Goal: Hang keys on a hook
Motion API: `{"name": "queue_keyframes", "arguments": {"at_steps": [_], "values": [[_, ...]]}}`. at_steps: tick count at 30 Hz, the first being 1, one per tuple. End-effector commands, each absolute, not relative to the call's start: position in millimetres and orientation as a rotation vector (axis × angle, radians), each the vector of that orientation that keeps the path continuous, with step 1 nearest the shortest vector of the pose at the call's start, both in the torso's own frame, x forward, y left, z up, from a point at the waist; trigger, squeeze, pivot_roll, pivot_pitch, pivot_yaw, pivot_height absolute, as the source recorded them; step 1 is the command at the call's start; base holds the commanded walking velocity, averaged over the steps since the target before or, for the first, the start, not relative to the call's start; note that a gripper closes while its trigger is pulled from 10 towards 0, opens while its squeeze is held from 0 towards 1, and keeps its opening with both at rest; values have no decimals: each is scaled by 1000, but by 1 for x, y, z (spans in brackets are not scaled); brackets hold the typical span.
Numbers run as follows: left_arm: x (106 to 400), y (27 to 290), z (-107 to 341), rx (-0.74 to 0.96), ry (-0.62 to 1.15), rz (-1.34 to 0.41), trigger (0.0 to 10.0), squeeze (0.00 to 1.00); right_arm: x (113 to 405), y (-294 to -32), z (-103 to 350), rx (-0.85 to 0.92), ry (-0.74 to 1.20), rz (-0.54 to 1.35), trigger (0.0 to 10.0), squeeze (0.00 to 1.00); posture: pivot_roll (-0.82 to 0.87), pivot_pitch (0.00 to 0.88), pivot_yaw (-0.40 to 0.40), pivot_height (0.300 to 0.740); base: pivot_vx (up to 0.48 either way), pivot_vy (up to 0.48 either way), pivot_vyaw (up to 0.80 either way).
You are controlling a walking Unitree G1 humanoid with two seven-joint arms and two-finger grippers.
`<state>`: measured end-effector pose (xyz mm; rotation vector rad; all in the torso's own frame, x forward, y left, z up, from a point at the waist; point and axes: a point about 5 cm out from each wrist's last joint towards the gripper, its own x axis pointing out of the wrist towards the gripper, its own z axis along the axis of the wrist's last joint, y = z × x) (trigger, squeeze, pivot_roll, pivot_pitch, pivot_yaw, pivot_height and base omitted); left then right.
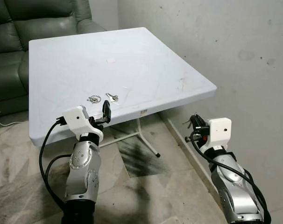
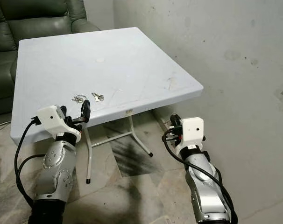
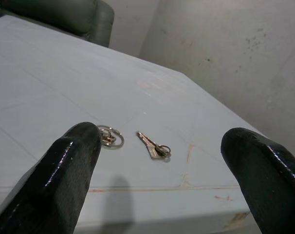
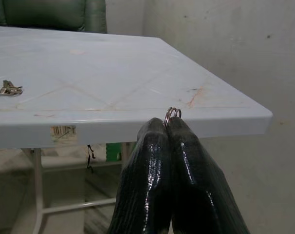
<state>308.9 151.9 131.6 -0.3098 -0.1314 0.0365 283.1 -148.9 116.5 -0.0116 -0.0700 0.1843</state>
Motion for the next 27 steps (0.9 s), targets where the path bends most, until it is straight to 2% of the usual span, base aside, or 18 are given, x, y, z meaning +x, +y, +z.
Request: {"name": "queue_keyframes", "arguments": {"at_steps": [1,27], "values": [[310,146,133,-323,-126,14,10000,0,284,-154,118,-18,-71,170,10000,0,-69,0,-58,740,0,0,-738],[310,145,129,-318,-91,27,10000,0,284,-153,117,-15,-65,167,10000,0,-72,0,-55,740,0,0,-741]]}}
